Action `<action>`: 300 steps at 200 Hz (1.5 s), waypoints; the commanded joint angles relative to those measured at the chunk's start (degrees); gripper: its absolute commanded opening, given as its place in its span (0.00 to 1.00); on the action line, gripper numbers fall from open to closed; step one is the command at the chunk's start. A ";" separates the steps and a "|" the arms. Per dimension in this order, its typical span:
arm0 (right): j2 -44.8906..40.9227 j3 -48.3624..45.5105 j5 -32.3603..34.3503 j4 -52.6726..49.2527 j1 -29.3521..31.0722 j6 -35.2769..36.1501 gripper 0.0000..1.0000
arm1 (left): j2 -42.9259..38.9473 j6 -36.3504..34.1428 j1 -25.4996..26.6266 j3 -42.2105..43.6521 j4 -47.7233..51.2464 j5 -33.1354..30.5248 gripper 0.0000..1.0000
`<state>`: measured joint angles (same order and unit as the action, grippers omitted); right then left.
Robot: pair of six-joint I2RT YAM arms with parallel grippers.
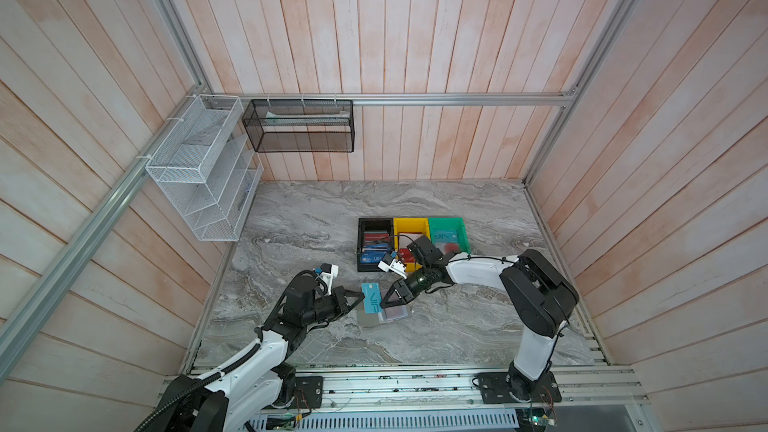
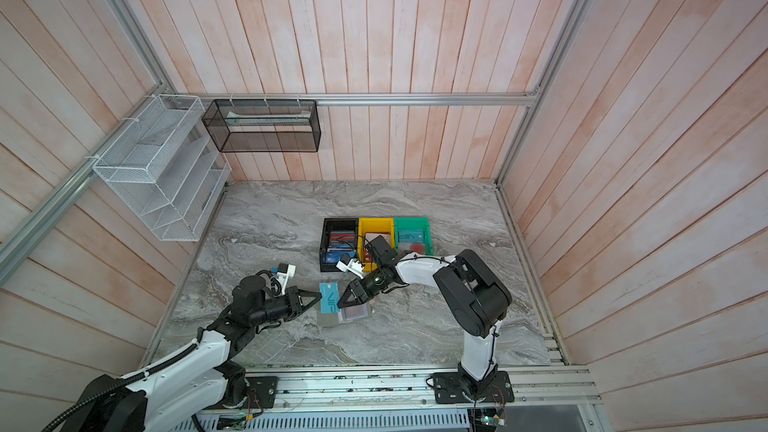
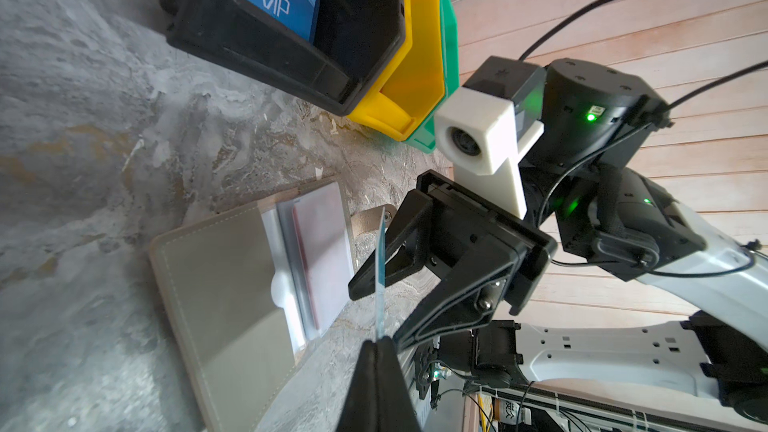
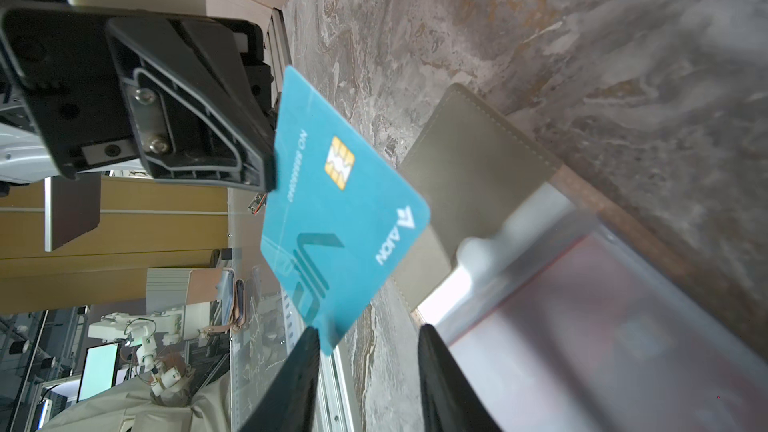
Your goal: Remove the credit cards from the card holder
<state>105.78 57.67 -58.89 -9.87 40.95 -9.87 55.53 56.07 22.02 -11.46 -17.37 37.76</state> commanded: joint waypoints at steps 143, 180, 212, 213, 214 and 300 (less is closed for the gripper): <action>3.20 3.12 -4.61 6.61 1.18 -2.85 0.34 | 0.83 0.07 -0.14 2.47 -4.56 0.85 0.00; 3.13 2.57 -5.25 8.25 1.15 -3.88 0.21 | 0.74 0.27 0.22 2.71 -4.85 0.34 0.00; 2.94 1.71 -6.23 9.21 1.16 -4.11 0.09 | 0.73 0.26 0.22 2.82 -4.11 -0.27 0.00; 2.90 1.68 -6.27 9.19 1.16 -4.11 0.09 | 0.73 0.26 0.22 2.83 -4.09 -0.29 0.00; 2.88 1.67 -6.30 9.26 1.20 -4.15 0.08 | 0.73 0.26 0.22 2.84 -4.04 -0.30 0.00; 0.61 -1.33 -6.89 12.01 1.07 -5.84 0.00 | -0.45 0.44 0.22 2.65 -0.85 -2.05 0.32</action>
<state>107.98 57.74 -65.10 0.71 41.76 -15.44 56.10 56.58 22.15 -9.15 -19.18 36.91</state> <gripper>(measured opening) 0.047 0.139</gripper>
